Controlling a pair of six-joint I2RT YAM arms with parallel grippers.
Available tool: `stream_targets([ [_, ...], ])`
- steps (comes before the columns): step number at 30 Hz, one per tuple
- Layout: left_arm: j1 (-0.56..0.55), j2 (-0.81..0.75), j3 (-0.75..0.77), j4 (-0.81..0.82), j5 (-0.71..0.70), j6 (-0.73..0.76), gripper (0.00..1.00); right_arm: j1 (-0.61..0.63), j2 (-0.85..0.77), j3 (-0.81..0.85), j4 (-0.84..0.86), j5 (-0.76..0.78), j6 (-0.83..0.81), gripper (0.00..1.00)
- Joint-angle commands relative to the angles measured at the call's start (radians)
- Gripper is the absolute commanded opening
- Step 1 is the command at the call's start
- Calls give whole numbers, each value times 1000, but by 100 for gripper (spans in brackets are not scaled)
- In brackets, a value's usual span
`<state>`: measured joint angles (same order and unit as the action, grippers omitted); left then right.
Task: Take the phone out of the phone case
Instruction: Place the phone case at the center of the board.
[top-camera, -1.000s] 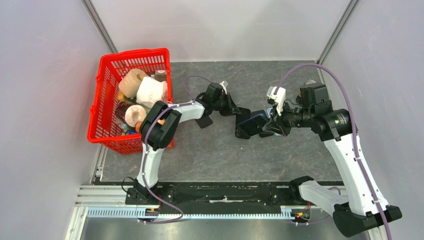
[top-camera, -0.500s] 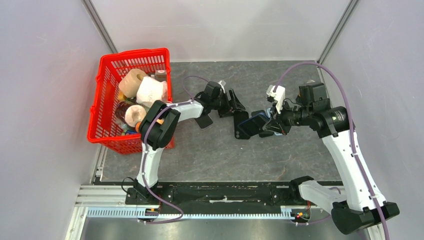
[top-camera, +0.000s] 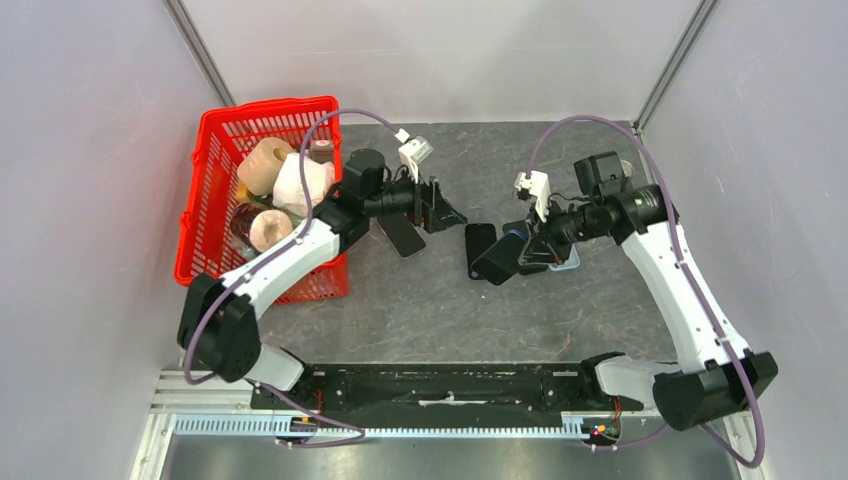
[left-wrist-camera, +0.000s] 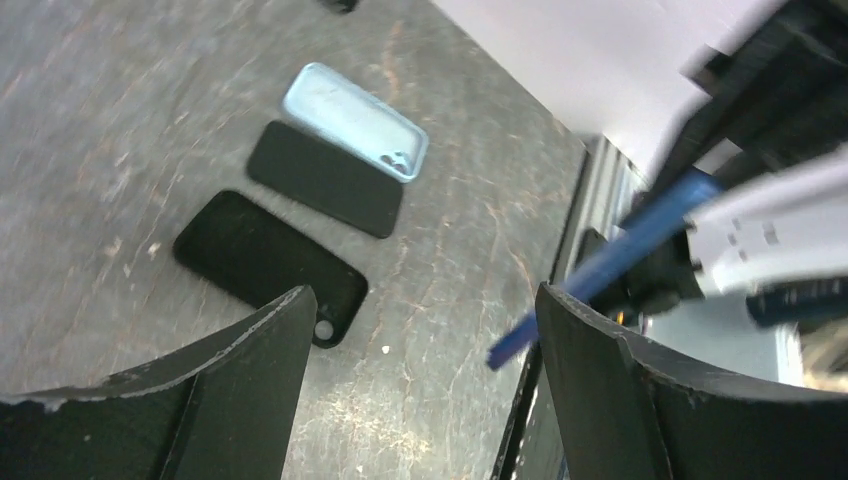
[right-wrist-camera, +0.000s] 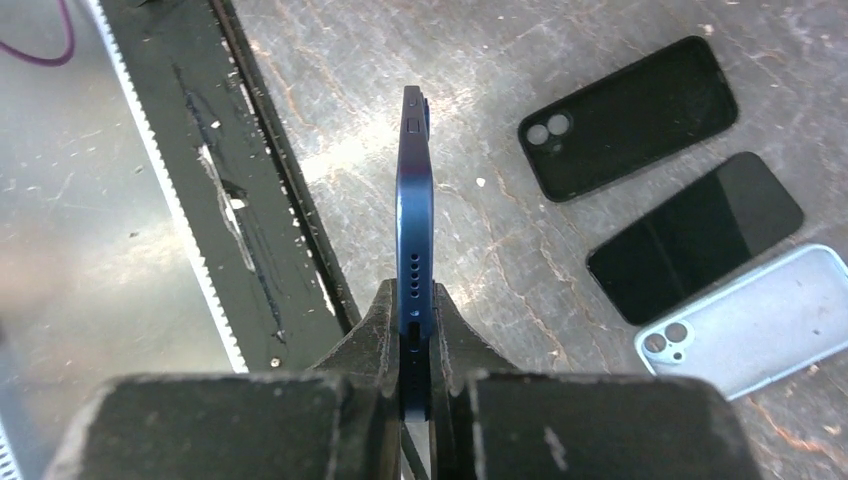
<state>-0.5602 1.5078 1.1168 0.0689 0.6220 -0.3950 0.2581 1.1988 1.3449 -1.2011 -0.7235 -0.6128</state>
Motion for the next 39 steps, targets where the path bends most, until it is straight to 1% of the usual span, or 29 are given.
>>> stream_targets([
  [1, -43, -97, 11, -134, 222, 322, 87, -1, 71, 98, -64, -145, -101, 0],
  [5, -133, -104, 54, -243, 230, 446, 87, 11, 119, 139, -82, -223, -120, 0],
  [10, -184, -97, 51, -262, 242, 523, 87, 24, 138, 176, -121, -240, -160, 0],
  [13, -205, -75, 61, -260, 234, 538, 86, 35, 149, 189, -144, -256, -176, 0],
  [17, -217, -39, 89, -242, 249, 507, 83, 51, 160, 177, -156, -257, -191, 0],
  [20, -221, -20, 109, -242, 271, 486, 75, 58, 162, 163, -151, -257, -196, 0],
  [25, -228, -3, 118, -249, 301, 463, 53, 61, 163, 142, -130, -254, -190, 0],
  [27, -228, 3, 118, -253, 309, 460, 48, 62, 165, 139, -124, -252, -189, 0],
  [30, -230, 12, 125, -256, 323, 456, 38, 65, 168, 129, -118, -252, -189, 0],
  [32, -231, 23, 135, -257, 336, 448, 28, 68, 168, 118, -106, -252, -184, 0],
  [34, -234, 35, 150, -264, 351, 434, 13, 70, 167, 109, -92, -254, -175, 0],
  [35, -234, 43, 159, -269, 358, 424, 3, 72, 166, 106, -86, -254, -172, 0],
  [38, -236, 57, 170, -283, 375, 404, 2, 73, 159, 91, -66, -248, -162, 1],
  [39, -236, 57, 170, -284, 374, 377, 2, 71, 154, 86, -52, -244, -153, 4],
])
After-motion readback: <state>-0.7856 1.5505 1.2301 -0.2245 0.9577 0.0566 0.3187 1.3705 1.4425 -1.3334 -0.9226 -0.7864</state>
